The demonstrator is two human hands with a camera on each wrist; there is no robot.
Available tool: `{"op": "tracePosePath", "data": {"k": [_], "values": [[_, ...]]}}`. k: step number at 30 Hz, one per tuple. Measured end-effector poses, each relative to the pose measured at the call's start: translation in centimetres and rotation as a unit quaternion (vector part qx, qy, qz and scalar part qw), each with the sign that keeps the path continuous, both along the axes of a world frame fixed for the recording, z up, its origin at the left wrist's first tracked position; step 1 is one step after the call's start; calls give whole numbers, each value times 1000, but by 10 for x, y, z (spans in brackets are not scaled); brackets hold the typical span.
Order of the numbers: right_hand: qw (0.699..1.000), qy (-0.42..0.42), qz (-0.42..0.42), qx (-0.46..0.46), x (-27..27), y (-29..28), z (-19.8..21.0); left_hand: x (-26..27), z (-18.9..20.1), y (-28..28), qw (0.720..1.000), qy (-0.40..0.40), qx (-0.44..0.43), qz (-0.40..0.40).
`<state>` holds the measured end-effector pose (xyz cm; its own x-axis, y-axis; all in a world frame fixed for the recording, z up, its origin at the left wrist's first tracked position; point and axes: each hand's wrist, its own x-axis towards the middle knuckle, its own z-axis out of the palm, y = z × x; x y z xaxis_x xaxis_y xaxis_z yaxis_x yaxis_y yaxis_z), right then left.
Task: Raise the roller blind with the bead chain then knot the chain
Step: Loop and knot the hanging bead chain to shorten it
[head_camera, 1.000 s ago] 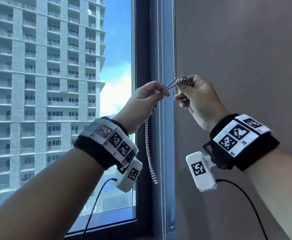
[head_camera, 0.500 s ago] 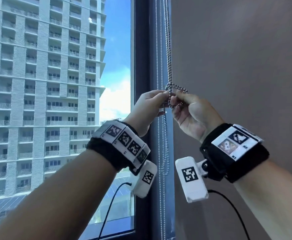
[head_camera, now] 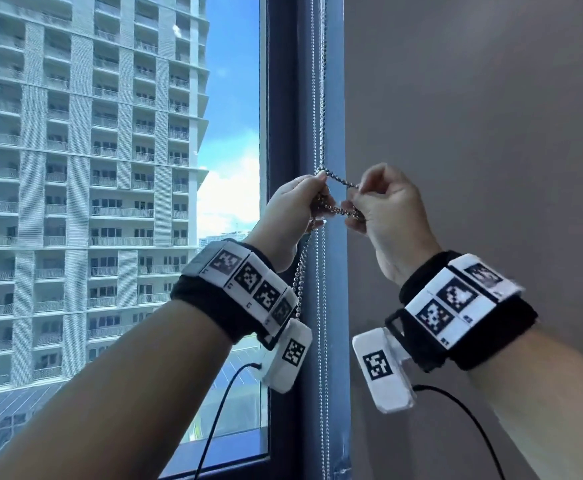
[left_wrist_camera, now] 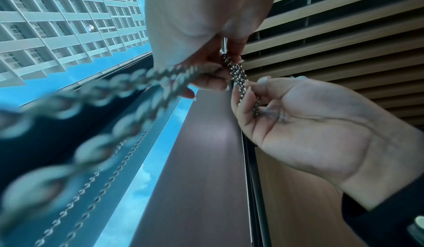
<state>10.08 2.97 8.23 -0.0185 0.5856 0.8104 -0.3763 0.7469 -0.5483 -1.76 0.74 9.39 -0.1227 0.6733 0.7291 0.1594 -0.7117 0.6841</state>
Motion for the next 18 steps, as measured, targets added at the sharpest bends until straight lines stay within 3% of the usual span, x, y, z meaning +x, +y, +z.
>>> {"op": "tracePosePath", "data": {"k": [4,7,12,18], "values": [[973,-63,-188,118,-2,7,1,-5,-1,0,999,36,2,-15],[957,-103,-241,126,-6,11,1,-4,-1,-2,998,37,-14,-47],[985,-154,-62,43,-5,8,3,0,-3,-4,990,16,-71,-122],[995,-96,19,12,-2,13,3,-3,-11,-1,982,40,-112,-147]]}}
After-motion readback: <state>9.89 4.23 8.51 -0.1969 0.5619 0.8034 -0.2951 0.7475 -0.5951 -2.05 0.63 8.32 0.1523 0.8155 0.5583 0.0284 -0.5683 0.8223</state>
